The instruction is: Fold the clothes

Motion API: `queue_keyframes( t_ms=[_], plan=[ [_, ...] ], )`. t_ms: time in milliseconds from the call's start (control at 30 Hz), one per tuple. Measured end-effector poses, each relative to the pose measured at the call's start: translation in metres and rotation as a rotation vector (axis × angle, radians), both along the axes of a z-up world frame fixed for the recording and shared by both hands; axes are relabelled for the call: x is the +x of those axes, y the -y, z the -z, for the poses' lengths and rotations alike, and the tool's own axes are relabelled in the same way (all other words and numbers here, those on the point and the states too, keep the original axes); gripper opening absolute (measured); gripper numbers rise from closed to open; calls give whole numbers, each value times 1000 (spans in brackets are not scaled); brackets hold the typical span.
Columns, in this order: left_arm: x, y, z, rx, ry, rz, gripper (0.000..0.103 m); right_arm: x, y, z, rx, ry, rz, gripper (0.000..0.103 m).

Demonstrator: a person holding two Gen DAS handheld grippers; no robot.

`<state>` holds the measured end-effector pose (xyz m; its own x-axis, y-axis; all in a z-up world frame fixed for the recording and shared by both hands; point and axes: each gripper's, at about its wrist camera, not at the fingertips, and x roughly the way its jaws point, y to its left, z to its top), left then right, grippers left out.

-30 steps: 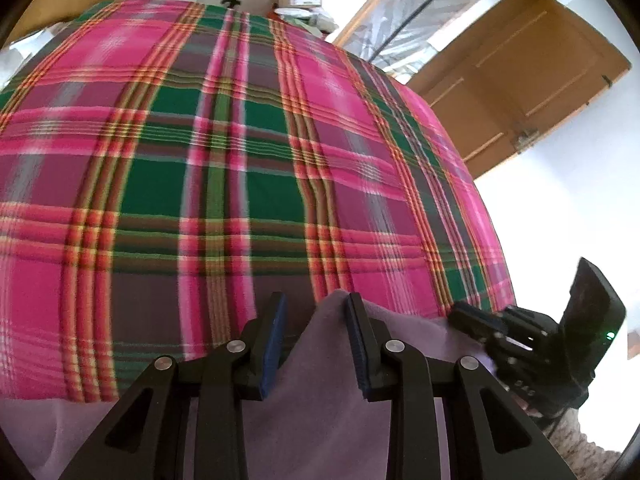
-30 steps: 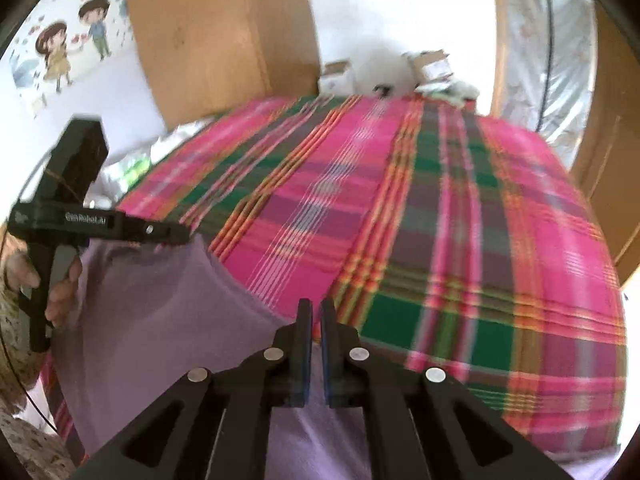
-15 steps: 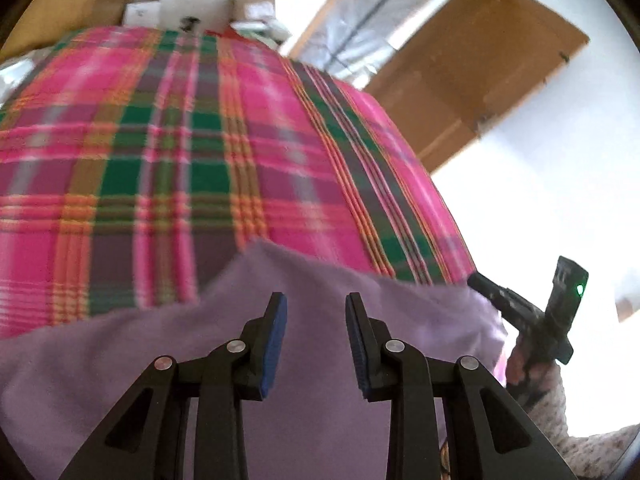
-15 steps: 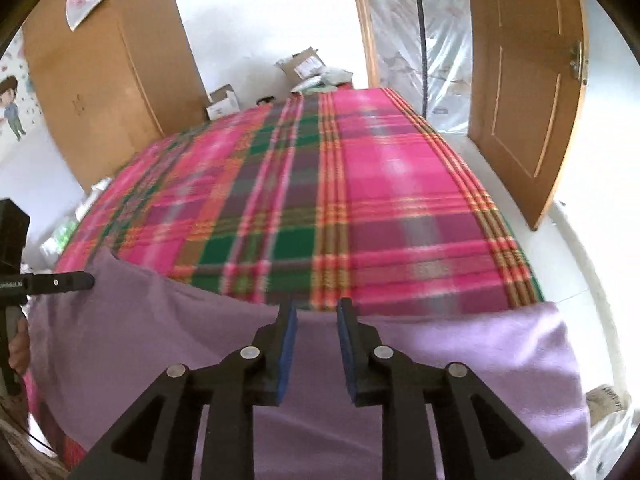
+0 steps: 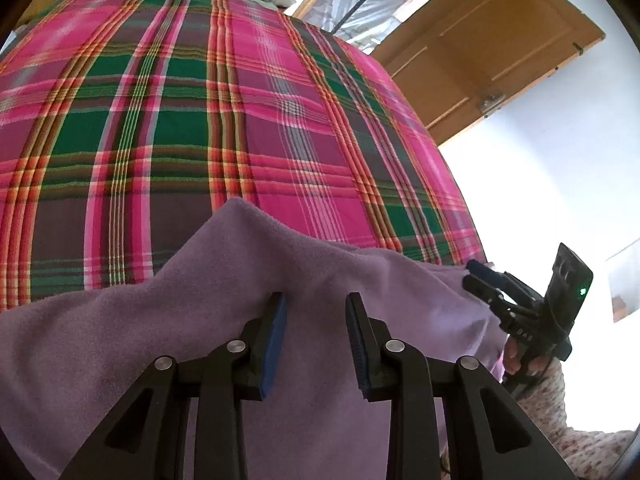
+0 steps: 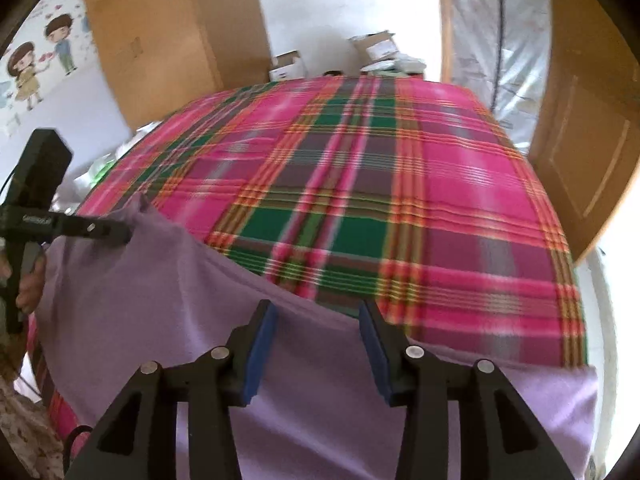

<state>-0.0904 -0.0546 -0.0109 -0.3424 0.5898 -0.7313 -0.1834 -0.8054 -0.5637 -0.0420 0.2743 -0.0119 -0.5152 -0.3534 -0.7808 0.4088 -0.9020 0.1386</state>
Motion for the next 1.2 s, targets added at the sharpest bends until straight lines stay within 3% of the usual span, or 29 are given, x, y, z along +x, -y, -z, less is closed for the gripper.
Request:
queue_keyframes(
  t_ms=[200,333,533,633,833,867,1200],
  plan=[
    [-8,14,-4,9,-7,-62,31,0,16,5,33,6,-82,26],
    [-12,14,-2,7,4,-70,31,4,22,4,53,-23,-107,2],
    [-13,14,-3,1,3,-69,31,-2,15,-4,37,-73,-21,2],
    [-14,15,-2,8,5,-75,31,-3,22,1,76,-82,-21,2],
    [-14,18,-3,13,3,-79,31,-9,20,11,55,-41,27,2],
    [-13,19,-3,14,3,-80,31,-10,18,11,55,-38,42,6],
    [0,31,-11,19,-22,-132,31,36,-59,-21,-12,-117,305,12]
  ],
)
